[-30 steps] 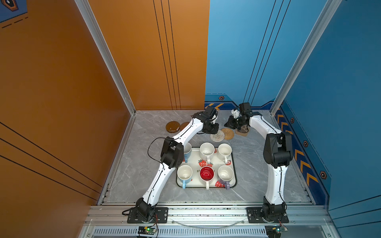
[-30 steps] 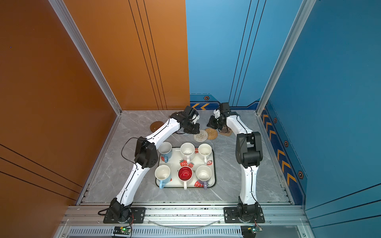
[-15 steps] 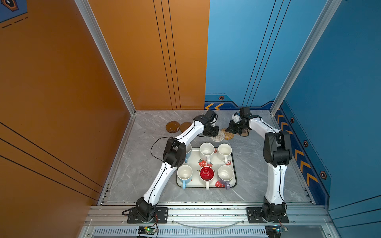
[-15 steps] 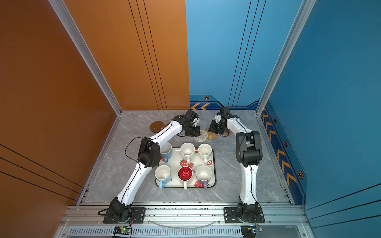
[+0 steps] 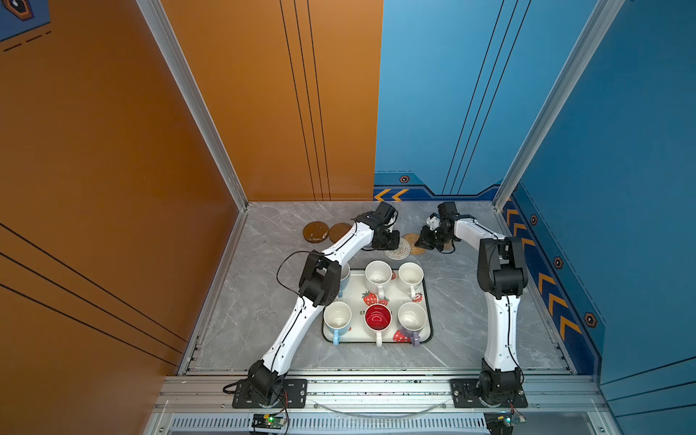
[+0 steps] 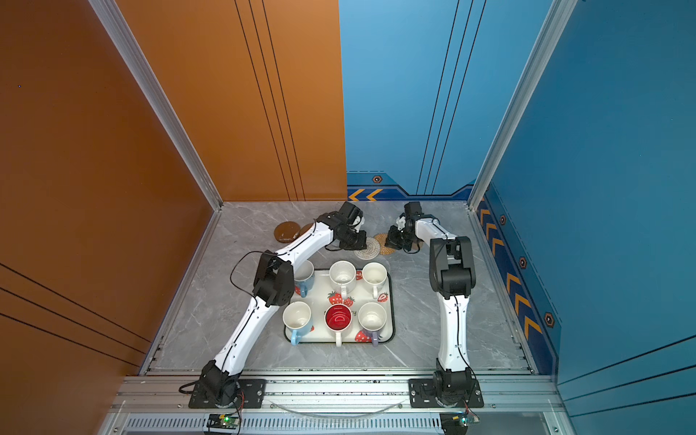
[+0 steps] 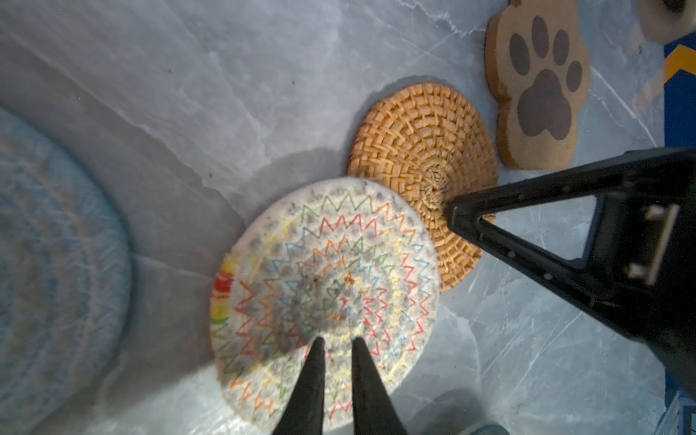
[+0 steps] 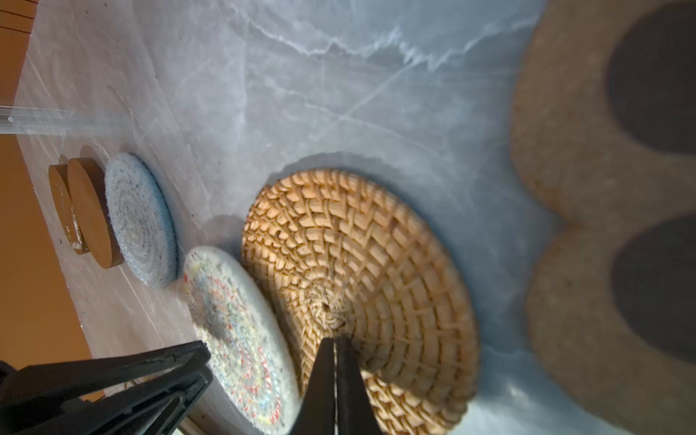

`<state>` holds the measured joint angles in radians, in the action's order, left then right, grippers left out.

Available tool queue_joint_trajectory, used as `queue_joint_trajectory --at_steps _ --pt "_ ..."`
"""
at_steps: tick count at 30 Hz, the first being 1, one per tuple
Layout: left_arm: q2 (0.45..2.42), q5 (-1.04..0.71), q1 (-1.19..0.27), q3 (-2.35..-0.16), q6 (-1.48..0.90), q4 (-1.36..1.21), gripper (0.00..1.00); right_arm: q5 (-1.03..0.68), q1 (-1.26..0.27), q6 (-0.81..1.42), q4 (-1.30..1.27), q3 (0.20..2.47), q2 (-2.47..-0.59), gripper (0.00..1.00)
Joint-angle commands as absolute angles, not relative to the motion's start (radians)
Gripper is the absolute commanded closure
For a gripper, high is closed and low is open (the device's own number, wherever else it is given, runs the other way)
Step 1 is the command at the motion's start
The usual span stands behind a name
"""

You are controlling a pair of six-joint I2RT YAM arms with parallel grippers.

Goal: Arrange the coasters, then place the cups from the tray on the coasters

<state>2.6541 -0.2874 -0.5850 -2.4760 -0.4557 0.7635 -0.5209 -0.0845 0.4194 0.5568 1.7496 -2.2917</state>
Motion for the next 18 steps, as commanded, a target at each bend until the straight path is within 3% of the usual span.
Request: queue_joint_trajectory --at_steps 1,18 --pt "2.686 -0.265 -0.569 -2.465 -0.466 0.752 0.84 -0.471 -0.071 0.428 0.570 1.761 -2.344 1.00" --pt "2.718 -0.252 -0.539 -2.480 -0.497 0.703 0.85 -0.465 -0.030 0.421 0.579 1.752 -2.333 1.00"
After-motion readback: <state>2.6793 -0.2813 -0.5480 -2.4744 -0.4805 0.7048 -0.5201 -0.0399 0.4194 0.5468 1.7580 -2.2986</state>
